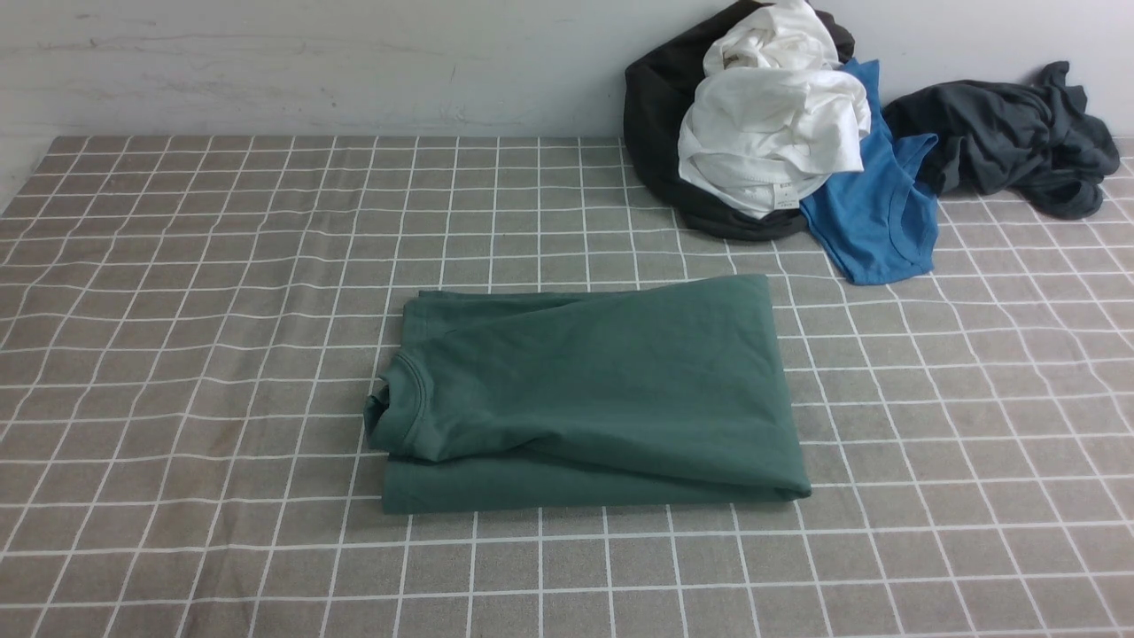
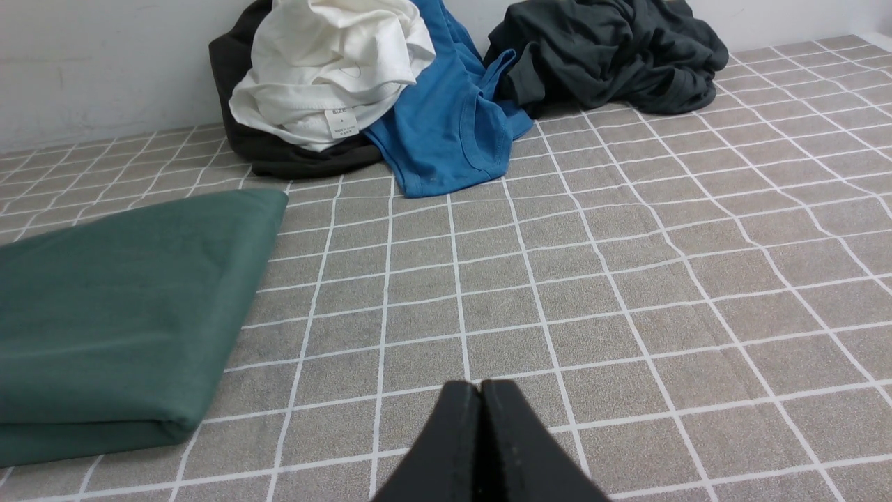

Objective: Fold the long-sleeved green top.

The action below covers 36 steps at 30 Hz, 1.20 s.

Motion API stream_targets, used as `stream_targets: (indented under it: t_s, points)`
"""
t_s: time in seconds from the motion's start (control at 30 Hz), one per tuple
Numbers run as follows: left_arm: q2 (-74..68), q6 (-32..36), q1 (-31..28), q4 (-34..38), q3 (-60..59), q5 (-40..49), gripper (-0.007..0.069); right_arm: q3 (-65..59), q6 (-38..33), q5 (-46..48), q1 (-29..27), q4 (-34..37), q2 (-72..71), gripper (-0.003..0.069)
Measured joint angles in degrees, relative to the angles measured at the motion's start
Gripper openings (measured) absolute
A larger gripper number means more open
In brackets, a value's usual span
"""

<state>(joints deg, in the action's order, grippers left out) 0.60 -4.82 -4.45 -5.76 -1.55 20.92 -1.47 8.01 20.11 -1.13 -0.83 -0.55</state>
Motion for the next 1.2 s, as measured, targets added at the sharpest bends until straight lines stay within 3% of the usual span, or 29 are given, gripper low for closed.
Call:
stream_targets:
  t_s: [0.3,1.2]
  points:
    - [0.0,3.85,0.0,5.76,0.0,0.06,-0.0007,0.0,0.0,0.0,0.0,0.0,0.0,-0.0014]
    - [0.0,3.97,0.0,5.76,0.0,0.07,-0.0007,0.0,0.0,0.0,0.0,0.0,0.0,-0.0014]
